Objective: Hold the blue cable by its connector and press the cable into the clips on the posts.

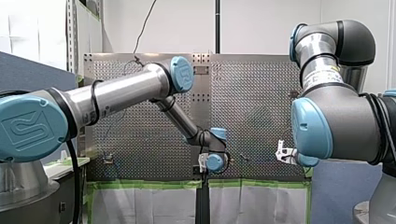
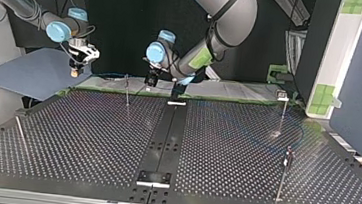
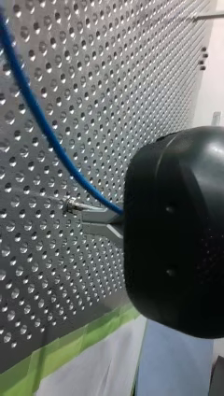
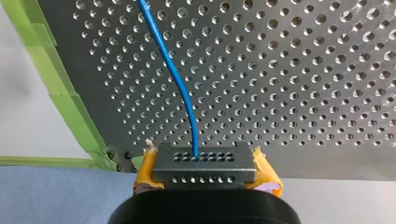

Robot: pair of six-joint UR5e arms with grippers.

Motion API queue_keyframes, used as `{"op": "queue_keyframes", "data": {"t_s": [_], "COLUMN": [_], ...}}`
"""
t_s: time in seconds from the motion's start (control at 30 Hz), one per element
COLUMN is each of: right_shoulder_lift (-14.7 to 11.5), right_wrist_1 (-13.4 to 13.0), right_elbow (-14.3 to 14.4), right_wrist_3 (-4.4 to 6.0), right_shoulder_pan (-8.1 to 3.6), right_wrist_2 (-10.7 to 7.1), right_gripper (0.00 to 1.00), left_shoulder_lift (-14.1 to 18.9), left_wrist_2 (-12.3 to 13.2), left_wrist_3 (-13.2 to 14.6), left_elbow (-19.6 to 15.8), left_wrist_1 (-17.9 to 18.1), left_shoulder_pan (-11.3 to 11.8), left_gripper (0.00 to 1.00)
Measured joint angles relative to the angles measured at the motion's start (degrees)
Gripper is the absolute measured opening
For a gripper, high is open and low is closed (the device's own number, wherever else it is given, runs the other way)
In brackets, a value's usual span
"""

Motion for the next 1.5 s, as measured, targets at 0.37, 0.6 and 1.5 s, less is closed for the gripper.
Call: {"op": "queue_keyframes", "data": {"t_s": [0.37,0.6,1.5], "right_shoulder_lift": [0.2,0.3,4.8], "right_wrist_1": [0.1,0.4,6.5], "right_elbow": [-0.6,-1.5,-11.4], "right_wrist_3": [0.0,0.25,0.32], "right_shoulder_pan": [0.25,0.02,0.16], "right_wrist_2": [0.19,0.21,0.02], "right_gripper": [0.0,0.0,0.0], "left_shoulder_lift": [-0.6,-1.8,-4.3], "left_wrist_2": [1.4,1.6,2.1], "left_wrist_3": [-0.9,-0.7,-3.6], "left_elbow": [3.5,5.2,8.5], "left_wrist_1": [-1.8,-3.3,-5.0], "left_shoulder_pan": [0.8,1.4,3.3], "left_gripper": [0.0,0.0,0.0]}}
